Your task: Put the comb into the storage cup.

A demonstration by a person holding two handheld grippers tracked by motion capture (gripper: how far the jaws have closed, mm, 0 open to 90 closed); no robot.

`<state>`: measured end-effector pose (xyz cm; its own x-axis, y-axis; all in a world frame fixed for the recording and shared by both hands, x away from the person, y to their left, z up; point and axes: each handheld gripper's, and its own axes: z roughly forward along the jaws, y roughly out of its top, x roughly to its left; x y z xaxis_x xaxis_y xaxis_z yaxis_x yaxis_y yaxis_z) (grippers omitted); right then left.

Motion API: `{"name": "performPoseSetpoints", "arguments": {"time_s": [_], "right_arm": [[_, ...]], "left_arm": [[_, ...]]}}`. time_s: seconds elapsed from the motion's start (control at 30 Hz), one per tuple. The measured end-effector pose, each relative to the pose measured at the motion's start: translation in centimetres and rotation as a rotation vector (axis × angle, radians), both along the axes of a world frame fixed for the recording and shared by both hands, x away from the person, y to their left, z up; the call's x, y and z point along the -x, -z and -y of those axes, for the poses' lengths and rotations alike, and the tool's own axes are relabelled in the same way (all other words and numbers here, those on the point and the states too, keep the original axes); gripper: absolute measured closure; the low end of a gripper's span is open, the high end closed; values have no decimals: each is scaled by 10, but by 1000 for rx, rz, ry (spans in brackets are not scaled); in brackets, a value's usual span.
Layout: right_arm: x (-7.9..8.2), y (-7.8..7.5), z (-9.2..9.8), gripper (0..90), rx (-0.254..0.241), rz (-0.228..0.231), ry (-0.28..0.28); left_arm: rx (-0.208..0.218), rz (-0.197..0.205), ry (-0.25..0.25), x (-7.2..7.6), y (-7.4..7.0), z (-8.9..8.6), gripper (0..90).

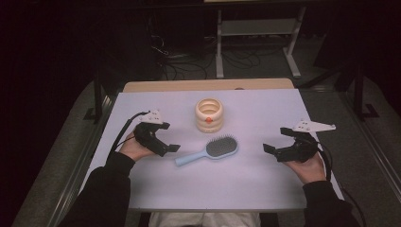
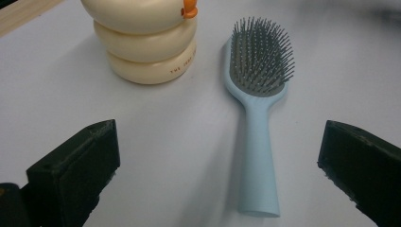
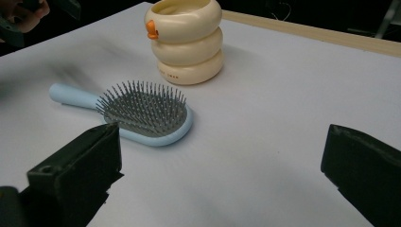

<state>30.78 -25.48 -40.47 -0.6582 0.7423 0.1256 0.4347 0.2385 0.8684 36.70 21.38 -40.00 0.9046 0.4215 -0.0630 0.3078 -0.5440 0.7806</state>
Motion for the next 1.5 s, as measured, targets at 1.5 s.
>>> {"name": "performPoseSetpoints", "arguments": {"time_s": [1.5], "right_arm": [[2,0,-2,0,3,-8,-15]], "left_arm": [[-99,-72,119,-8,33,56,0]]}}
